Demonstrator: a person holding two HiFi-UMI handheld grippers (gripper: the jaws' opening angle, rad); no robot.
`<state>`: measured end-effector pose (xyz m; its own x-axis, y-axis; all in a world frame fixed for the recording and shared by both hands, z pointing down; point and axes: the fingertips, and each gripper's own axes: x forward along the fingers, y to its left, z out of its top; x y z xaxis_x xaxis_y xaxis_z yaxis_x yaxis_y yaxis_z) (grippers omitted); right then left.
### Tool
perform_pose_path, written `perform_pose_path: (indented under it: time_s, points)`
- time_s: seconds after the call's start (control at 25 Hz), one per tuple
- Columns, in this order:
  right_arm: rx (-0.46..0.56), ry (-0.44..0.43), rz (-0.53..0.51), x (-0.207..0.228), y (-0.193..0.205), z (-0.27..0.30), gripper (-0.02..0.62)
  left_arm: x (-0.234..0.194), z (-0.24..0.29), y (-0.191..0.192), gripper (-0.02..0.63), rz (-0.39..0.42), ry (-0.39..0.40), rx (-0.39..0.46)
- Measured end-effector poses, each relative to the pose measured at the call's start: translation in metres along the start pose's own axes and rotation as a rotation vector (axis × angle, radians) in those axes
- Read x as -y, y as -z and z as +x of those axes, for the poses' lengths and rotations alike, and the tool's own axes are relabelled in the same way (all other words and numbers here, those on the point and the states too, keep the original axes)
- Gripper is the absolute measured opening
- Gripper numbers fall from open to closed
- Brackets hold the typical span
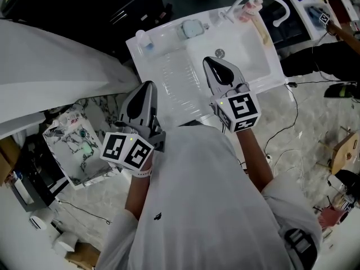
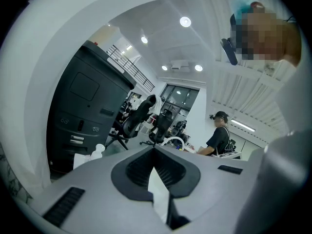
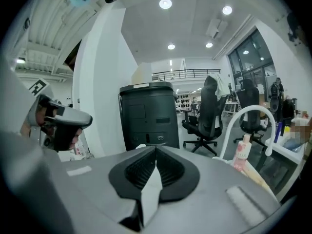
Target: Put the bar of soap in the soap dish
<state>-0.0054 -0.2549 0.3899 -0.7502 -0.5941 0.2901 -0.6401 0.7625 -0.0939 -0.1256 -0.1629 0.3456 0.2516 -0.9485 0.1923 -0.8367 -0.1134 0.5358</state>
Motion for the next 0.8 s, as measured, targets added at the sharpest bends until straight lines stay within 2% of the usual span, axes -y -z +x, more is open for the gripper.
perform_pose_path:
  time_s: [0.4, 0.6, 0.8]
  points:
    - [0.073, 0.015, -0.045, -0.006, -0.041, -0.050, 0.015, 0.008, -0.008, -0.002, 0.008, 0.036, -0.010, 0.015]
    - [0.071, 0.010, 0.004, -0.009, -0.040, -0.065, 0.012, 0.009, -0.011, -0.001, 0.008, 0.038, -0.016, 0.023]
    - [0.083, 0.045, 0.015, -0.002, -0.039, -0.079, 0.012, 0.015, -0.010, -0.001, 0.008, 0.043, -0.010, 0.026]
